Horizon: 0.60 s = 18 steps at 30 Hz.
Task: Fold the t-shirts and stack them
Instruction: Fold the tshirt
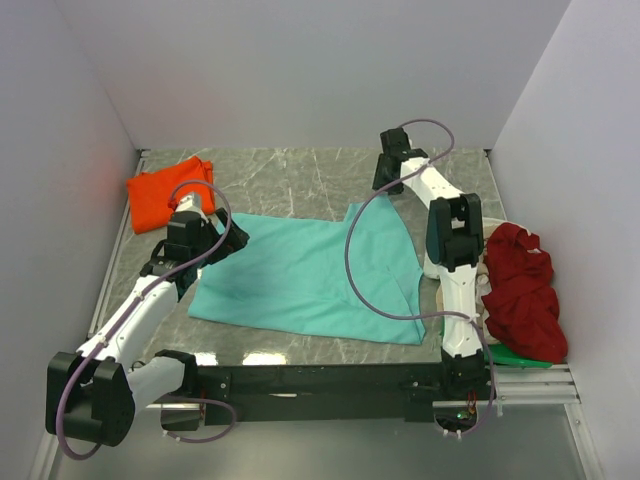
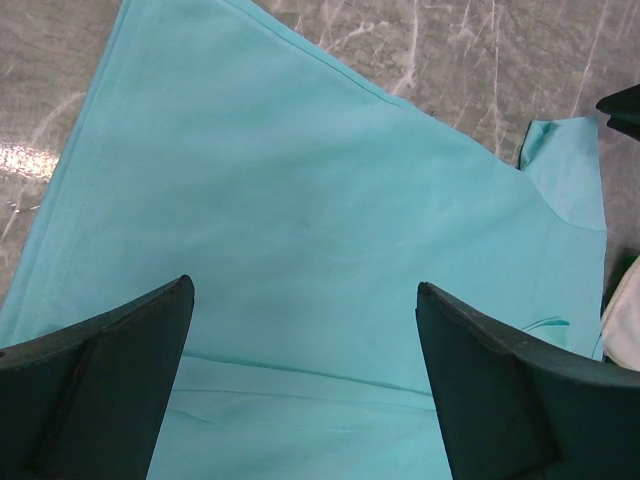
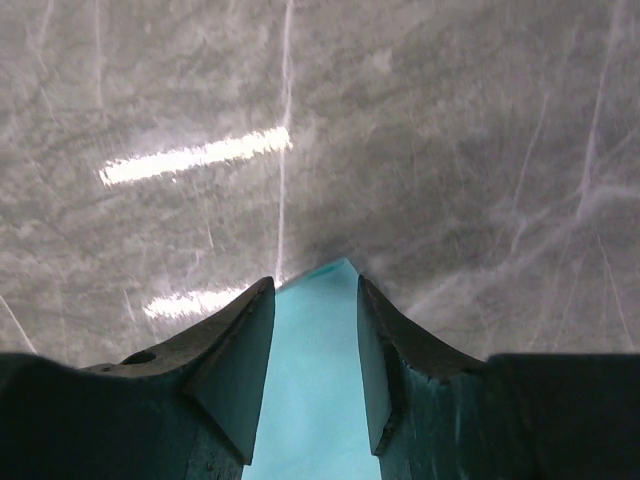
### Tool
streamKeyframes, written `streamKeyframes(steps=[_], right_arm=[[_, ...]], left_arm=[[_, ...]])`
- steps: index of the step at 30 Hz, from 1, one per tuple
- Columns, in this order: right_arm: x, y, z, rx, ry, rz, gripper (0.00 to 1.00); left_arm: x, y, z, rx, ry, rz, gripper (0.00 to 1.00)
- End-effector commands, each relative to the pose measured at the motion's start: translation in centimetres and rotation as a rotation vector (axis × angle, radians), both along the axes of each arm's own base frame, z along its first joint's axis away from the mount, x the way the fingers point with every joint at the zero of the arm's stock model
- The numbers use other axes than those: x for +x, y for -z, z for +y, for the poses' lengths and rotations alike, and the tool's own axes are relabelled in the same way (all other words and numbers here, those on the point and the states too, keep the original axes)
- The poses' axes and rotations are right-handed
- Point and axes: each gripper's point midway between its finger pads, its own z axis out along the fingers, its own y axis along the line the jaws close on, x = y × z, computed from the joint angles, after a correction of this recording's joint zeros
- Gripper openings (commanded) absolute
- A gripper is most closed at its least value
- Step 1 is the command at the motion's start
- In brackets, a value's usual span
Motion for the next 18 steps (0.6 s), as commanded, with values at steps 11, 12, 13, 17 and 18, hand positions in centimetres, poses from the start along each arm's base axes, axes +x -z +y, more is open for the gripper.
streamKeyframes(steps=[11,12,13,17,18], right_arm=[[0.9,0.9,-0.3,0.006,0.020,0.030,0.44],[0.8,0.7,-0.4,0.003,0.026,0.027,0.43],[0.7,0.7,-0.6,-0.004,0.034,0.030,0.43],[0.2,1.1,-0.8,-0.013,0.042,0.047,0.42],[0.2,1.0,-0.9,-0.011,0.045,0.043,0.41]], left_arm=[[1.2,-1.9,-0.3,-0.001,0.025,-0.065,0.99],[1.2,-2.0,-0.3,-0.001,0.027,-0.067,0.99],[1.2,-1.9,-0.3,0.000,0.027,-0.064,0.99],[1.3,-1.7,-0.4,-0.001,0.030,-0.060,0.99],[1.3,-1.7,-0.4,0.000,0.029,-0.059,0.99]])
